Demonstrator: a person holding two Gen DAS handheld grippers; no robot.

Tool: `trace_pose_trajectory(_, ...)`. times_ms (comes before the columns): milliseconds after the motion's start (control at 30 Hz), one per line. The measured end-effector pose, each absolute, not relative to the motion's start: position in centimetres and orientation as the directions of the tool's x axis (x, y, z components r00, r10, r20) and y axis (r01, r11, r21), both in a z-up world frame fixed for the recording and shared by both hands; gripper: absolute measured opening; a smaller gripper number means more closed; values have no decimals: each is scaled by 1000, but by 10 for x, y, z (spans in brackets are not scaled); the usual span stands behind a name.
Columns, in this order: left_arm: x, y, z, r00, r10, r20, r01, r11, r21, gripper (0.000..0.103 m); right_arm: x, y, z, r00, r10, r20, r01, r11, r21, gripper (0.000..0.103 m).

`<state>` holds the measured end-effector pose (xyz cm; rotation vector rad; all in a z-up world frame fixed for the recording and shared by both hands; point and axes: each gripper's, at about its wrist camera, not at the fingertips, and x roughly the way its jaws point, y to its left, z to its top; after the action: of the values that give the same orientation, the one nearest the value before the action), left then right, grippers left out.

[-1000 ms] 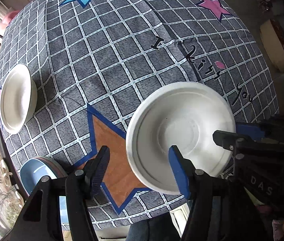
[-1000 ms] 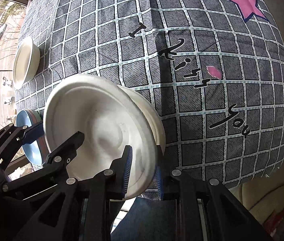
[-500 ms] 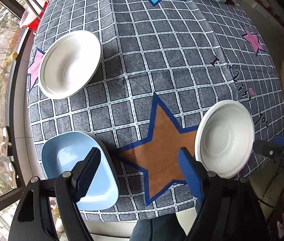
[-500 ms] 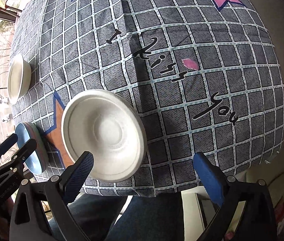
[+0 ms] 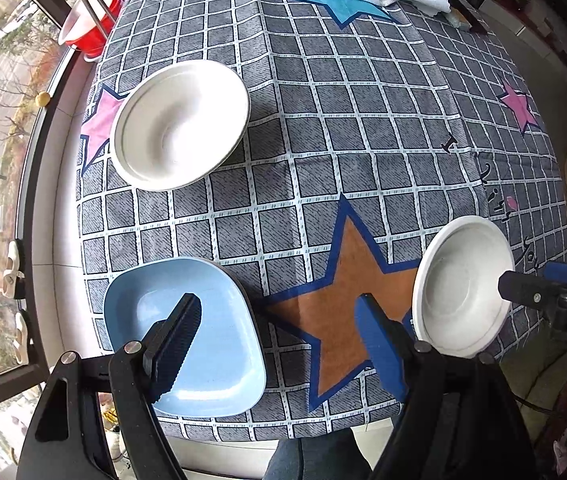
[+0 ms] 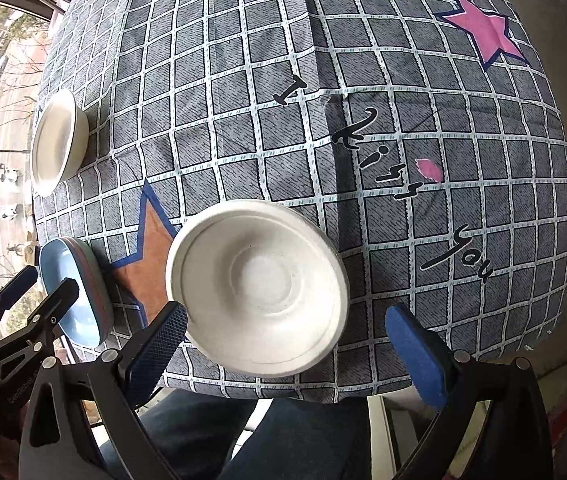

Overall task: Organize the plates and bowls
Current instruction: 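Reach the right tool to a third white bowl and grip its rim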

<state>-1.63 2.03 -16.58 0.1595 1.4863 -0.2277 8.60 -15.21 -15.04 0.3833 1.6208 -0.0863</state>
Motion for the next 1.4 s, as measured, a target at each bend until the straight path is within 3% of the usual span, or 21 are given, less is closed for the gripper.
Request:
trace_pose_trajectory(467, -2, 48, -171, 53, -46, -998, 188, 982, -35, 82, 152, -92, -157, -59, 159, -986, 189, 971, 145, 100)
trace_pose_trajectory(1033, 92, 133, -189, 98, 88, -991, -39, 996, 85, 82, 376, 78, -172, -42, 134, -990, -19, 991, 134, 100)
trace_pose_trajectory(1400, 137, 145, -232, 67, 111, -992, -67, 992, 106, 82, 512, 164, -236, -55, 193, -980, 28, 981, 192, 100)
